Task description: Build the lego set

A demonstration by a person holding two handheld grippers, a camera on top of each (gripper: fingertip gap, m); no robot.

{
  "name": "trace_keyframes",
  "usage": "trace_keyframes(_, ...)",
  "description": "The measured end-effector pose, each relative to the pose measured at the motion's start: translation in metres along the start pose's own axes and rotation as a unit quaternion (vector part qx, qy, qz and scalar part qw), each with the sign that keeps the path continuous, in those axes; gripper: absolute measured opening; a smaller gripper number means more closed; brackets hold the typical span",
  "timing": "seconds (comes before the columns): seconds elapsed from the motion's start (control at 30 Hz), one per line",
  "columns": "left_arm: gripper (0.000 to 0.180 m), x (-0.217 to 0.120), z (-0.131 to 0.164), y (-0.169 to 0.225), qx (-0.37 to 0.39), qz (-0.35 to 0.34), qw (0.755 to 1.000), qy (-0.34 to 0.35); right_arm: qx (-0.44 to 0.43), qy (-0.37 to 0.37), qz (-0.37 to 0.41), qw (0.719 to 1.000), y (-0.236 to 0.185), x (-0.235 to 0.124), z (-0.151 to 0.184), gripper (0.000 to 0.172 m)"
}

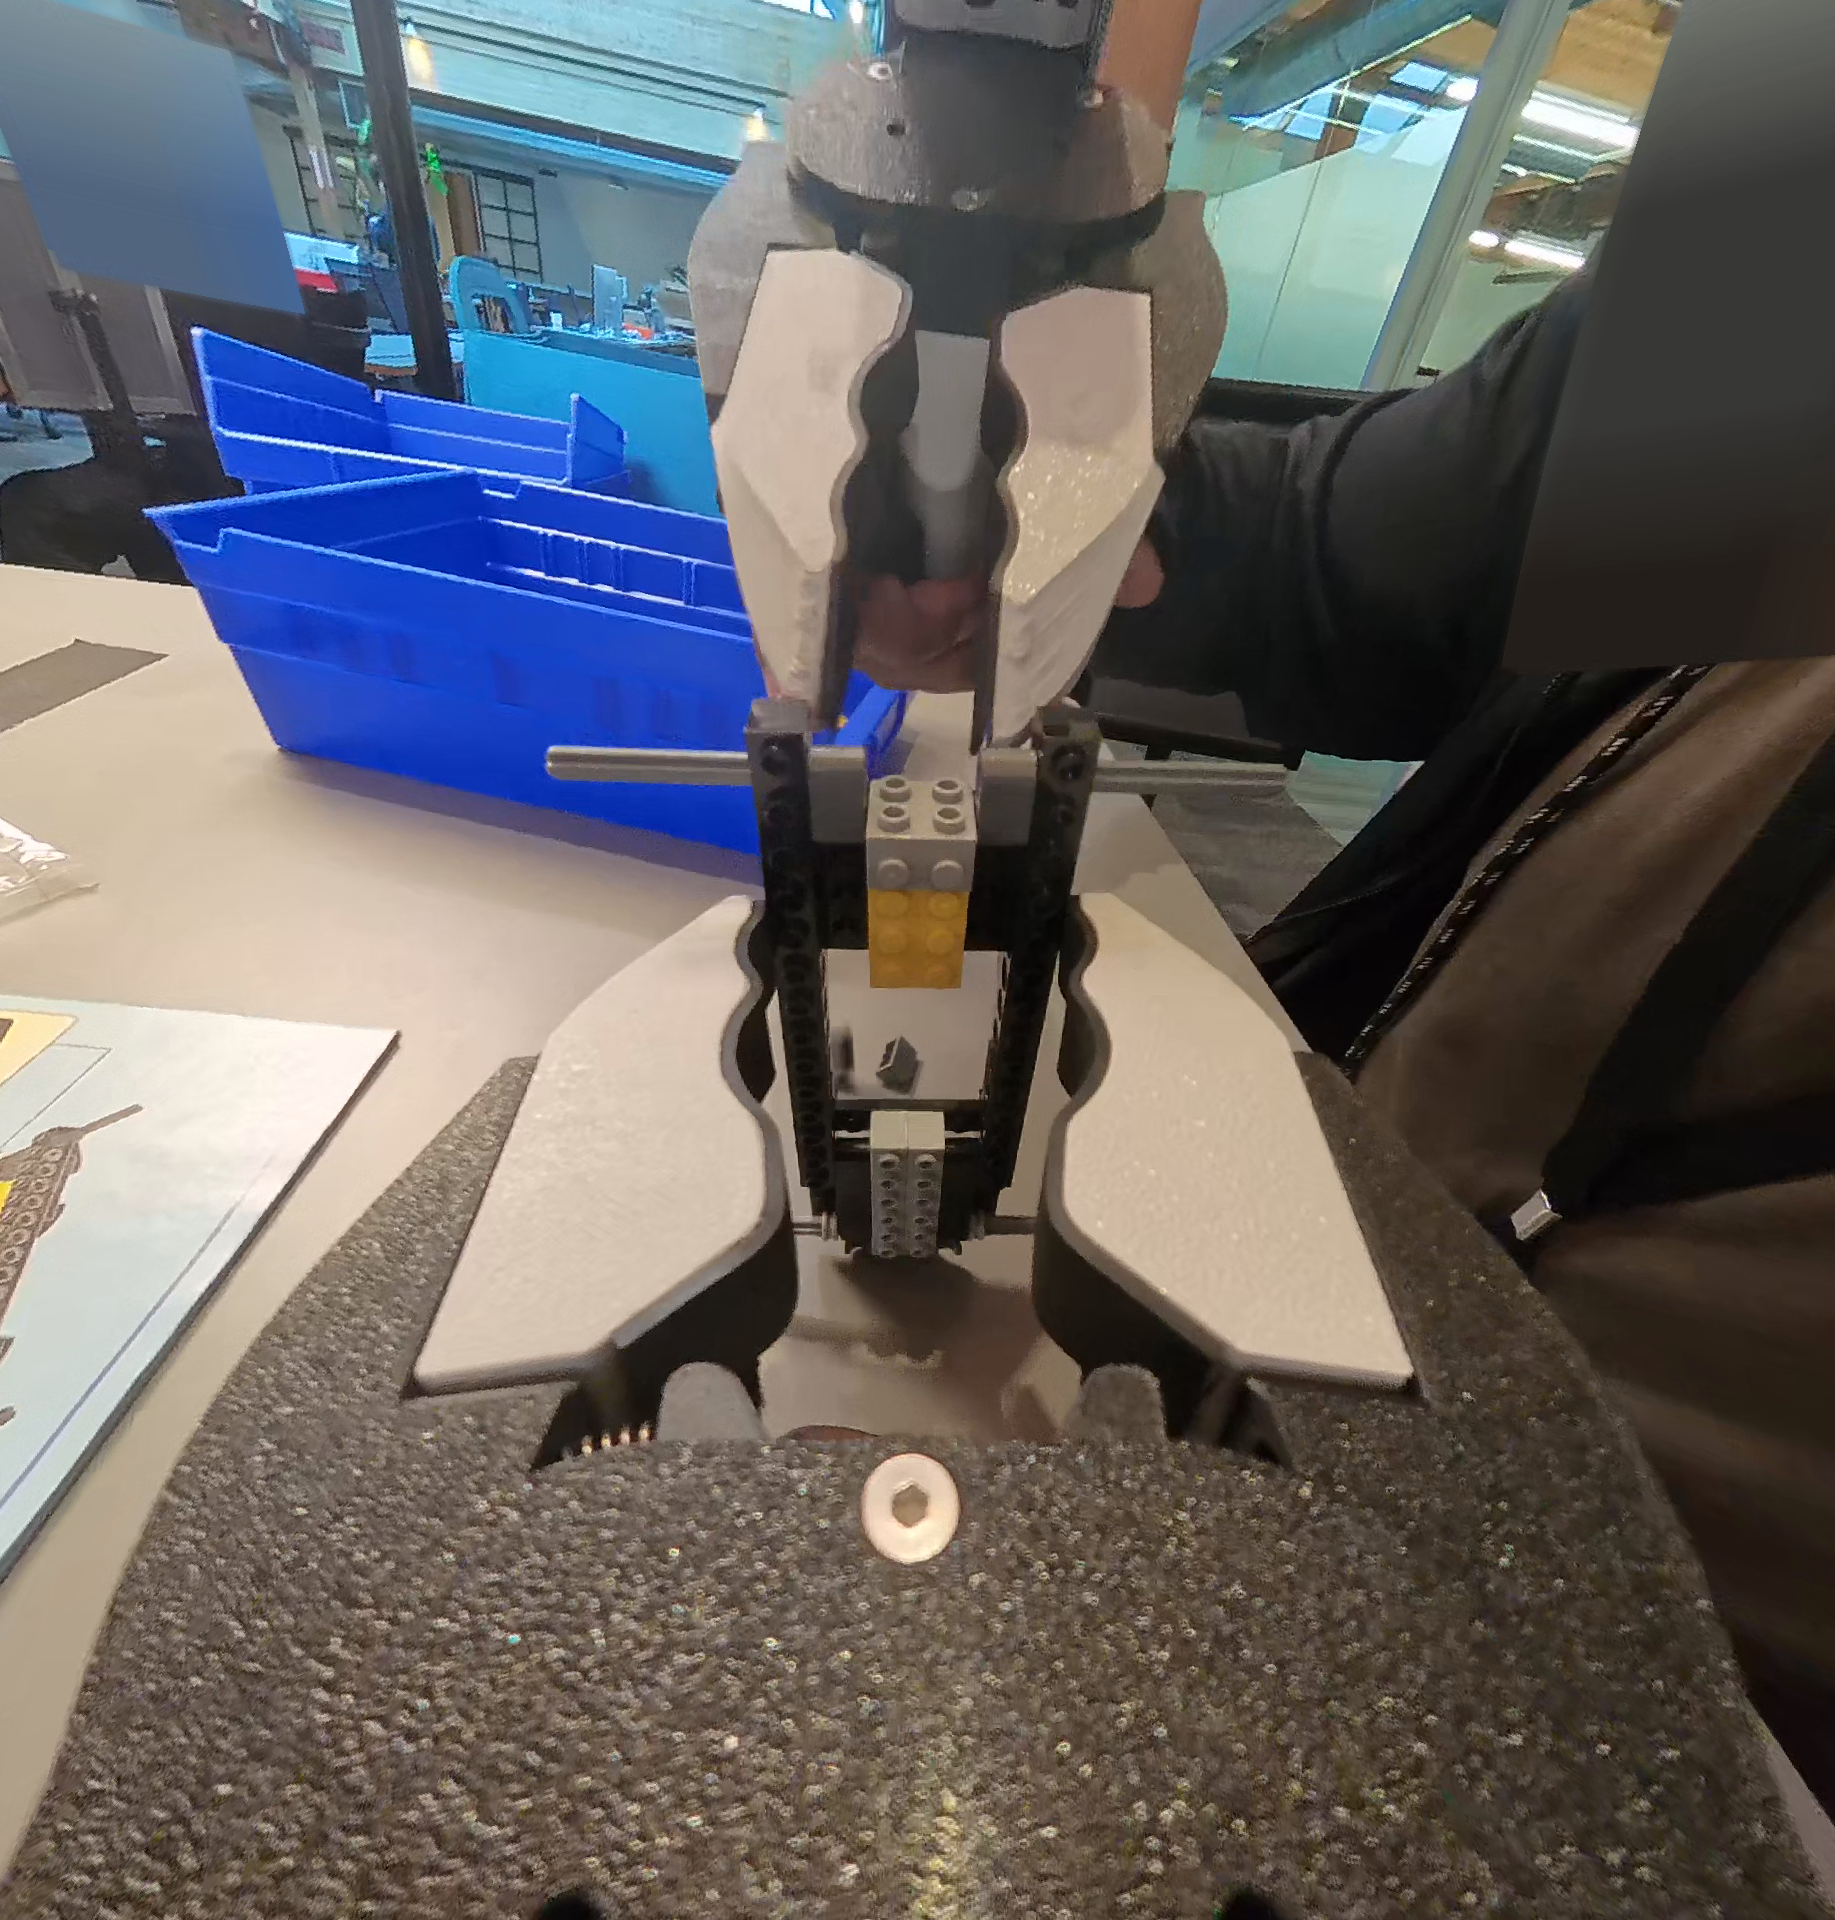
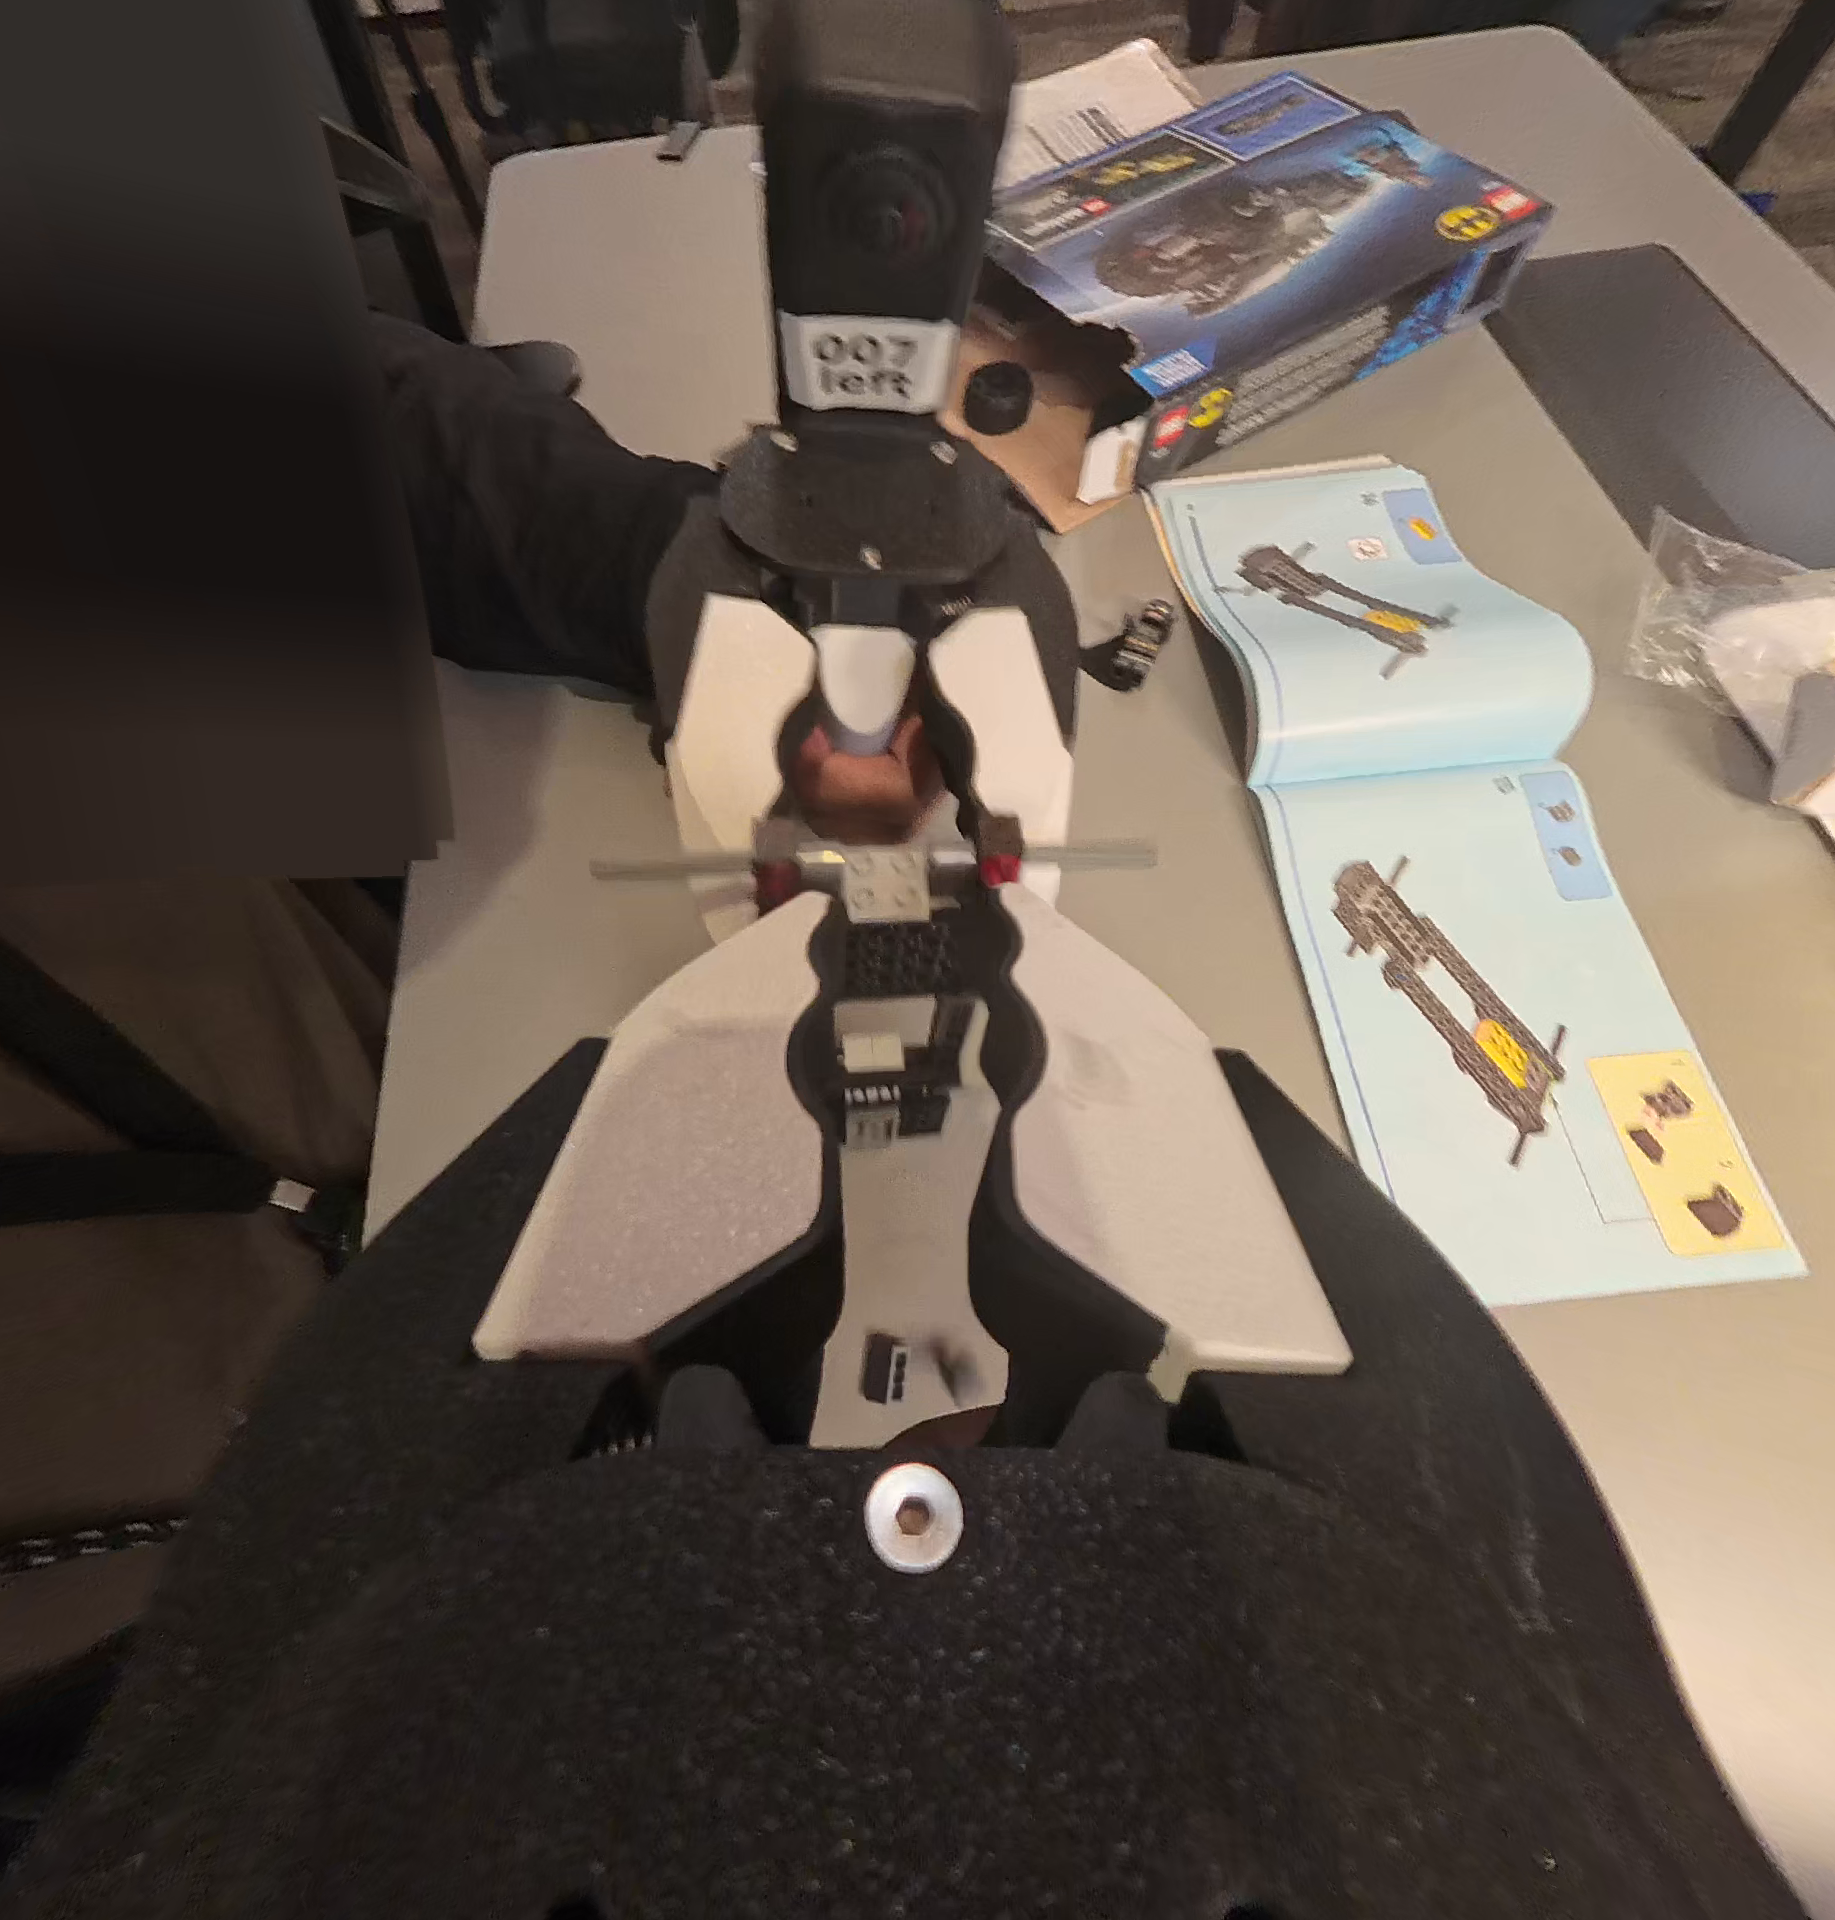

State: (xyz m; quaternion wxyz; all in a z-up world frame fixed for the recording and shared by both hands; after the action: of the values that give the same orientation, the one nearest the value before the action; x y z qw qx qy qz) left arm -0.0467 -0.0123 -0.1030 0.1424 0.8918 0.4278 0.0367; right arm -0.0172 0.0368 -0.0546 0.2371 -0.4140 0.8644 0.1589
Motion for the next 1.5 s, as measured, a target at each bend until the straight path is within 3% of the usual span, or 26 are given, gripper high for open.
trace_keyframes(0.2, 0.053, -0.006, -0.004, -0.005, 0.009, -0.022, 1.000, -0.008, 0.074, -0.002, 0.079, 0.994, 0.016, -0.015, 0.039, 0.025)
trace_keyframes(0.43, 0.053, -0.010, -0.008, -0.014, -0.003, -0.065, 0.997, -0.040, 0.160, 0.093, 0.190, 0.964, 0.012, -0.082, 0.080, 0.025)
trace_keyframes(0.53, 0.053, -0.014, -0.012, -0.020, -0.013, -0.095, 0.993, -0.071, 0.165, 0.057, 0.225, 0.959, 0.000, -0.110, 0.099, 0.025)
trace_keyframes(0.8, 0.053, -0.020, -0.015, -0.028, -0.028, -0.124, 0.986, -0.107, 0.209, -0.082, 0.234, 0.946, -0.043, -0.153, 0.174, 0.018)
trace_keyframes(0.9, 0.053, -0.016, -0.016, -0.030, -0.023, -0.126, 0.985, -0.116, 0.220, -0.157, 0.217, 0.938, -0.059, -0.150, 0.206, 0.017)
trace_keyframes(1.03, 0.053, -0.010, -0.016, -0.032, -0.023, -0.126, 0.984, -0.120, 0.243, -0.205, 0.255, 0.913, -0.046, -0.141, 0.233, 0.019)
trace_keyframes(1.17, 0.053, -0.006, -0.014, -0.031, -0.030, -0.125, 0.983, -0.129, 0.250, -0.171, 0.270, 0.914, -0.026, -0.139, 0.230, 0.015)
trace_keyframes(1.27, 0.053, -0.003, -0.013, -0.031, -0.028, -0.123, 0.983, -0.134, 0.255, -0.160, 0.282, 0.911, -0.013, -0.140, 0.230, 0.026)
trace_keyframes(1.5, 0.053, 0.002, 0.010, -0.032, -0.014, -0.127, 0.966, -0.225, 0.207, -0.222, 0.239, 0.922, -0.017, -0.115, 0.238, 0.029)
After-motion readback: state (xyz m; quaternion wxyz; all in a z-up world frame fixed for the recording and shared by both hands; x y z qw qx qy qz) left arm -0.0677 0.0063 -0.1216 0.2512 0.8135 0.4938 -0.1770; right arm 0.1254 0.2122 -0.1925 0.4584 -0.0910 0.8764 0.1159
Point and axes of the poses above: each gripper's, where its closed fingertips meet, x out along the fingers, z out of its underside, y = z × x across the jaws, the point moved 4 cm from there along -x, back along the fingers, and after that the axes turned 8 degrees about -x, right-handed, at the moved point
